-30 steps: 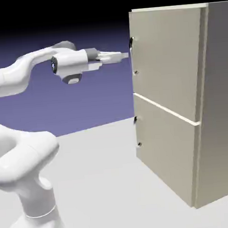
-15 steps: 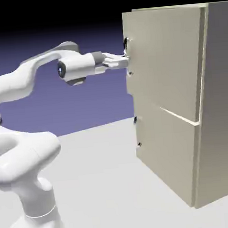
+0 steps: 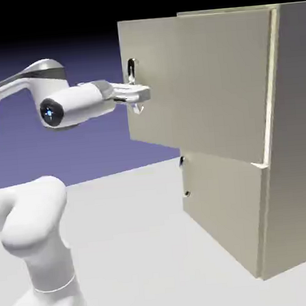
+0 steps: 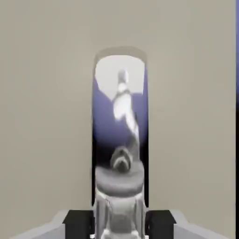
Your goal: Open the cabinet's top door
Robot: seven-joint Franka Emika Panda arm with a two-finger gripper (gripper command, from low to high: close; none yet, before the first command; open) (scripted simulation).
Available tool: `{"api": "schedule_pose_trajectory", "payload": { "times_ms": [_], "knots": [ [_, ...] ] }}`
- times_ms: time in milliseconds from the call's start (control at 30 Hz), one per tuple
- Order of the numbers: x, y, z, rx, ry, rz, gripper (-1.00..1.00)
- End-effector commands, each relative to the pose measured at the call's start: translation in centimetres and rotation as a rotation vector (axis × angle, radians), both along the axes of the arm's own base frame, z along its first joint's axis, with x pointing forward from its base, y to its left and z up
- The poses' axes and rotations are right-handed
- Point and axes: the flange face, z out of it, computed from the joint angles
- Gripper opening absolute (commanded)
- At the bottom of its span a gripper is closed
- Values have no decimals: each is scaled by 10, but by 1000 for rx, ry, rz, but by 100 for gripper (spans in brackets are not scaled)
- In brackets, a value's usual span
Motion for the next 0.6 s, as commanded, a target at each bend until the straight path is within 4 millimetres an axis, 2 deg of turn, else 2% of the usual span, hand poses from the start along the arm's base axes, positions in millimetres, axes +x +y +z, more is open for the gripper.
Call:
{"api": "schedule_pose_trajectory", "payload": {
  "times_ms": [0,367,567],
  "knots": [
    [-5,-6,0,-1,0,21,-100],
    [-44,-68,0,-1,0,203,-100],
    [-49,-74,-1,-2,1,225,-100]
  ]
}}
